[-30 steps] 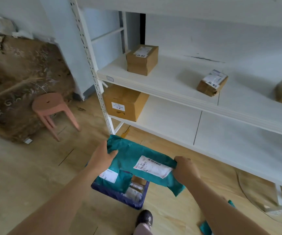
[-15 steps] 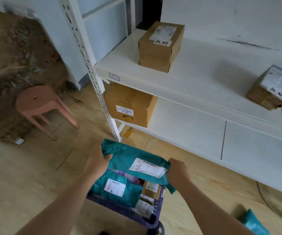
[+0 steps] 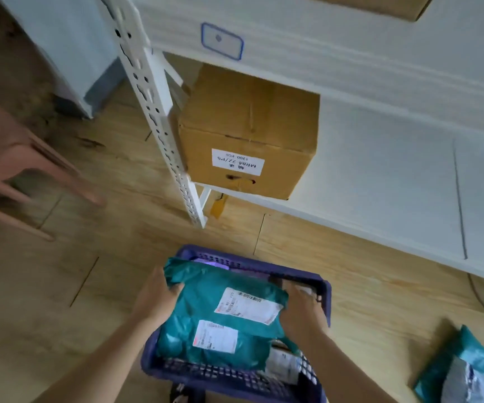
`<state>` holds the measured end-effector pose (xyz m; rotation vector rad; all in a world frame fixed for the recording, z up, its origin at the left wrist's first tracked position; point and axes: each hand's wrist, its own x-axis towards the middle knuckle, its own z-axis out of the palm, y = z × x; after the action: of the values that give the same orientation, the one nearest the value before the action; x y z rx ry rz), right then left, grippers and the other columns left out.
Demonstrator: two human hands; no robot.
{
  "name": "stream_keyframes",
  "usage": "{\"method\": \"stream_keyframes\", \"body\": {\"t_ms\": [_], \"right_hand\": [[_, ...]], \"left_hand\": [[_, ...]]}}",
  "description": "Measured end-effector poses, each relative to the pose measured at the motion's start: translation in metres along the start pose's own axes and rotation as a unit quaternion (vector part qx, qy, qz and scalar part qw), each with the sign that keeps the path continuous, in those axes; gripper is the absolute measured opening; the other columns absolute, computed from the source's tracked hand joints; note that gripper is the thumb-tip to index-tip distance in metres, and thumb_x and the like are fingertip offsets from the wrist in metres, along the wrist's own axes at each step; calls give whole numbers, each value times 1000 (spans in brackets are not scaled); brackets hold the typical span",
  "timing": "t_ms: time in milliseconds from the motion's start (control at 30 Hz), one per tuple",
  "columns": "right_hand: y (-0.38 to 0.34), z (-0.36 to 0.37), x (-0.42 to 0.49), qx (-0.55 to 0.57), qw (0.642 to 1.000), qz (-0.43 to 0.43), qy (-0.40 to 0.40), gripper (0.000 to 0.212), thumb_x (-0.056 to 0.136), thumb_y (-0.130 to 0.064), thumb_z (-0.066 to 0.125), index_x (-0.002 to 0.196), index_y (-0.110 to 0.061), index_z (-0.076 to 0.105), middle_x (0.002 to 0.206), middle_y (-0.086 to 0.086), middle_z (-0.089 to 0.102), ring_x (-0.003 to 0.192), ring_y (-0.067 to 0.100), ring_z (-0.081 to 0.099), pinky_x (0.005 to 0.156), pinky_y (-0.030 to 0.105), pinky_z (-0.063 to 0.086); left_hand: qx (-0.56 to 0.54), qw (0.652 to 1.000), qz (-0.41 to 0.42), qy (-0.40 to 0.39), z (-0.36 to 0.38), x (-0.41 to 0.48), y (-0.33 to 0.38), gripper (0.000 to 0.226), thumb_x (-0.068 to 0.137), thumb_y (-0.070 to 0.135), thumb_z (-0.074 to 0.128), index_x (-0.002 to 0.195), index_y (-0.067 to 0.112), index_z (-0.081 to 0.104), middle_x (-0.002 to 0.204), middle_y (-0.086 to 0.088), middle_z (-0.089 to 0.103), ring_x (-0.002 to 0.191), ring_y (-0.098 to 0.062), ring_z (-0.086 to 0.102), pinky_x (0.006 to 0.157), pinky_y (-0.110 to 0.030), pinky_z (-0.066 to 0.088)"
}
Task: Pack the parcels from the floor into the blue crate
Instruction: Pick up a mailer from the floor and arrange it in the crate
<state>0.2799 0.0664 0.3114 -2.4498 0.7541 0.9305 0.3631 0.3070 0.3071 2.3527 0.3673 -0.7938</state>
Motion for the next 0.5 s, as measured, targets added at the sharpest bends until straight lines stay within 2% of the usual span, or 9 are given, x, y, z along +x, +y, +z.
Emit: {"method": "stream_keyframes", "body": {"t_ms": [67, 133, 167, 233, 267, 333, 367, 433, 500], "right_hand": [[-7, 26, 27, 1, 1000, 11, -7, 52, 90, -5, 45, 139, -19, 35, 115, 5, 61, 71, 16, 56, 43, 22, 30], [-11, 50, 53, 1, 1000, 25, -13, 45, 91, -7, 46, 134, -17, 39, 111, 5, 62, 71, 18, 55, 43, 23, 31], [-12, 61, 66, 4, 999, 29, -14, 41, 91, -7, 46, 131, -16, 42, 108, 5, 62, 72, 19, 55, 46, 23, 34], [-13, 81, 92, 8, 1000, 29, -5, 35, 89, -7, 46, 124, -16, 48, 103, 5, 61, 78, 21, 54, 56, 26, 39], [-12, 89, 103, 11, 999, 29, 5, 36, 89, -8, 47, 124, -17, 48, 107, 5, 61, 82, 21, 54, 60, 26, 40], [-7, 104, 121, 29, 999, 25, 25, 49, 89, -9, 48, 136, -22, 41, 125, 5, 56, 99, 23, 57, 69, 28, 45], [-3, 111, 127, 36, 999, 19, 31, 57, 89, -8, 48, 142, -25, 33, 137, 4, 47, 110, 24, 55, 74, 30, 47], [4, 127, 136, 35, 999, 8, 25, 69, 89, -4, 46, 148, -30, 20, 153, 0, 23, 119, 26, 51, 72, 30, 49], [10, 143, 140, 27, 1000, 7, -5, 74, 88, -1, 46, 149, -32, 15, 157, -2, 8, 121, 28, 49, 72, 33, 54]], "left_hand": [[6, 1000, -24, -17, 14, 27, -23, 23, 94, 22, 54, 111, 15, 39, 86, 1, 51, 61, -8, 46, 67, -36, 49], [10, 998, -42, -37, 31, 53, -44, 28, 95, 24, 52, 118, 13, 40, 78, 7, 45, 61, -8, 46, 62, -34, 46], [13, 998, -46, -42, 40, 65, -51, 38, 96, 26, 51, 127, 8, 40, 82, 6, 48, 65, -12, 51, 62, -36, 45], [45, 996, -53, -53, 55, 88, -59, 52, 97, 30, 48, 138, 2, 32, 111, -9, 57, 93, -28, 59, 67, -33, 40], [64, 995, -52, -52, 62, 101, -64, 54, 97, 32, 47, 139, 2, 30, 125, -15, 54, 106, -32, 57, 72, -33, 40], [82, 995, -37, -41, 76, 127, -71, 53, 96, 34, 48, 136, 2, 34, 124, -18, 54, 103, -33, 58, 78, -37, 45], [81, 996, -31, -36, 81, 137, -73, 51, 96, 34, 49, 134, 3, 36, 119, -19, 56, 98, -34, 60, 77, -39, 48], [90, 995, -17, -35, 92, 154, -79, 56, 94, 33, 52, 139, 6, 32, 126, -19, 55, 102, -36, 61, 81, -41, 49], [174, 983, 31, -41, 104, 159, -85, 72, 93, 31, 55, 148, 9, 15, 139, -18, 44, 112, -33, 58, 83, -38, 49]]}}
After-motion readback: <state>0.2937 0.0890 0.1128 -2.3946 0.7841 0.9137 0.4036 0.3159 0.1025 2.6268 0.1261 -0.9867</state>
